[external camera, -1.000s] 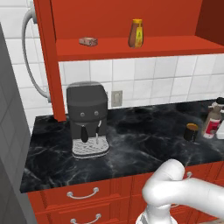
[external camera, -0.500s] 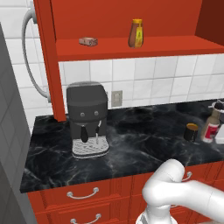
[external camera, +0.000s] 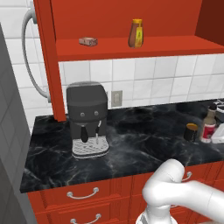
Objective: Pick the syrup bottle and honey bottle from the cabinet and place them next to the mug.
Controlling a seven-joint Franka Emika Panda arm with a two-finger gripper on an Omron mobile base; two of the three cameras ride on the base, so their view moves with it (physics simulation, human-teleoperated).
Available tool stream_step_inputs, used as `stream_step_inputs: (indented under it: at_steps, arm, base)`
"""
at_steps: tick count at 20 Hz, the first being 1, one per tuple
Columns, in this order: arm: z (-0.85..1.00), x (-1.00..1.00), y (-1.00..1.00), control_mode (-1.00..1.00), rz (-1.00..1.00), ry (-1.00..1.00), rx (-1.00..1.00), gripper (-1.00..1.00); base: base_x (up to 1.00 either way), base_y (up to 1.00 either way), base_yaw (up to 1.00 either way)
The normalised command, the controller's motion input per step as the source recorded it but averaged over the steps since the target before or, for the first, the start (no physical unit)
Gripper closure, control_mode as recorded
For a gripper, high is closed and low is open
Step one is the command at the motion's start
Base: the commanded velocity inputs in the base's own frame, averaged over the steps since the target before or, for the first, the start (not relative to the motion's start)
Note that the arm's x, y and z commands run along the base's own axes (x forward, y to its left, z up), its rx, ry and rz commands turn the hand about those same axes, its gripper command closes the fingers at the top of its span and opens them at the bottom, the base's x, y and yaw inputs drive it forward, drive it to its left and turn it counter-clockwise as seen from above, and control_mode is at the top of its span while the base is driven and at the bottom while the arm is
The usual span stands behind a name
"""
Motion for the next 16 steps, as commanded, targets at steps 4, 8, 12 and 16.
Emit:
stream_step_inputs:
  at_steps: [4, 8, 12, 16]
  arm:
    - [-0.13, 0.24, 0.01, -1.00, 0.00, 0.00, 0.00, 1.00]
    - [-0.24, 0.00, -0.01, -1.00, 0.00, 0.00, 0.00, 1.00]
    - [-0.45, 0.00, -0.06, -1.00, 0.00, 0.00, 0.00, 1.00]
    - [-0.45, -0.01, -0.02, -1.00, 0.00, -0.06, 0.02, 1.00]
  base:
    - [0.00, 0.00, 0.00]
    - [0.00, 0.00, 0.00]
    - [0.00, 0.00, 0.00]
    - [0.00, 0.00, 0.00]
